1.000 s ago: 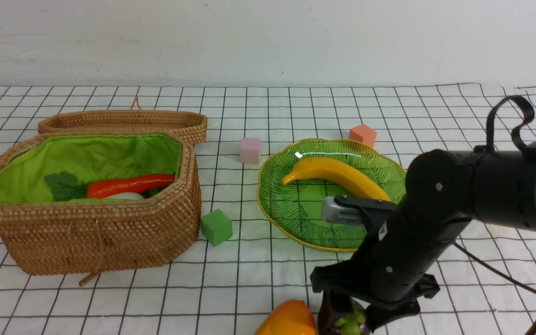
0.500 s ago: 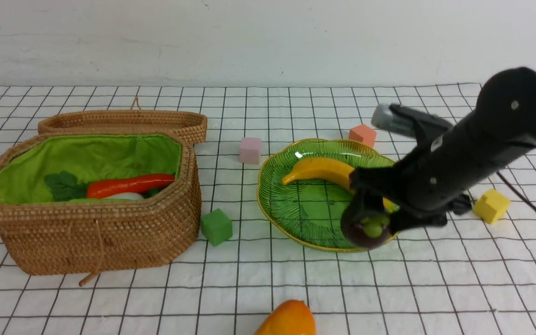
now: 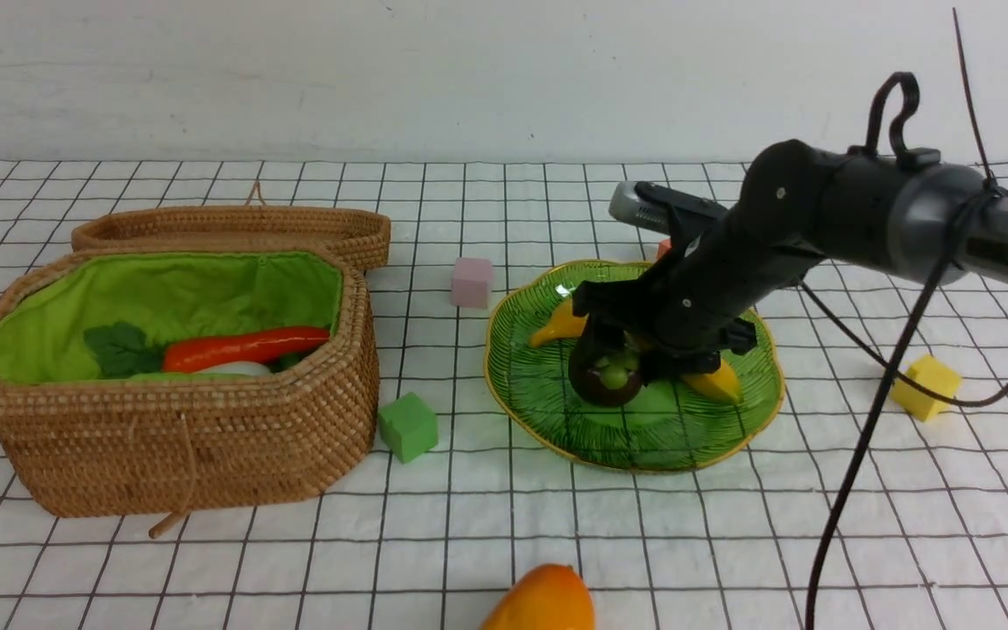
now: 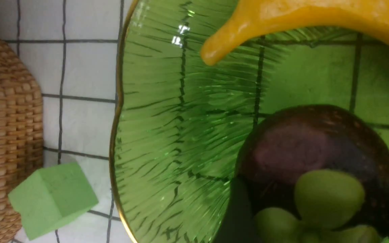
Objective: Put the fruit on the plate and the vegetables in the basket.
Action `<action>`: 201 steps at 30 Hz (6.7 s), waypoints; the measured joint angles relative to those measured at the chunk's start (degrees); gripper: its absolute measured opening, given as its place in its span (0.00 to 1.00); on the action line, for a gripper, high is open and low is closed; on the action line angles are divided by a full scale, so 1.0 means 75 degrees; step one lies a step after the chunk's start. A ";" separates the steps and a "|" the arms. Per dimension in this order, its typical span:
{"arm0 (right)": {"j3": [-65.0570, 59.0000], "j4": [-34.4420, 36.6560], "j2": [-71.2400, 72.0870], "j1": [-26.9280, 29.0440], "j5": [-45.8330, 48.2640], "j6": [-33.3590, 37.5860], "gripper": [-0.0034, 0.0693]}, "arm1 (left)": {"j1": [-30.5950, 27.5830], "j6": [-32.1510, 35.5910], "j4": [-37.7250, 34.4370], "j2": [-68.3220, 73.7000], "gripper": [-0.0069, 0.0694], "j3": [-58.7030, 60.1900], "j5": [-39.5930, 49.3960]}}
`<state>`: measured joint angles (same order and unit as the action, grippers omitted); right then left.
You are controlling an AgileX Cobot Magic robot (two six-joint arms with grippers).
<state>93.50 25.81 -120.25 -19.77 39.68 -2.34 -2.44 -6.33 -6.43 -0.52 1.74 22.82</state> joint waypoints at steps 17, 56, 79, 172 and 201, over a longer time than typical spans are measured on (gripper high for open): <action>0.0231 -0.0017 0.1477 -0.0151 0.2905 0.0835 0.84 | 0.0000 0.0000 0.0000 0.0000 0.23 0.0000 0.0000; -0.2362 -0.2103 0.1189 -0.3805 0.1085 -0.4262 0.79 | 0.0000 0.0000 0.0000 0.0000 0.26 0.0000 0.0000; -0.0820 -0.2493 0.1240 -0.1133 0.1187 0.3028 0.77 | 0.0000 0.0000 0.0000 0.0000 0.27 0.0000 0.0000; -1.2607 -0.4353 1.6093 0.2774 -0.2487 -0.1360 0.08 | 0.0000 0.0000 0.0000 0.0000 0.34 0.0000 -0.0009; -1.2593 -0.2803 1.6110 0.2492 -0.2395 0.0857 0.11 | 0.0000 0.0000 0.0000 0.0000 0.38 0.0000 -0.0004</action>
<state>-0.95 4.78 0.57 -1.08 21.71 4.10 -2.44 -6.33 -6.43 -0.52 1.74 22.79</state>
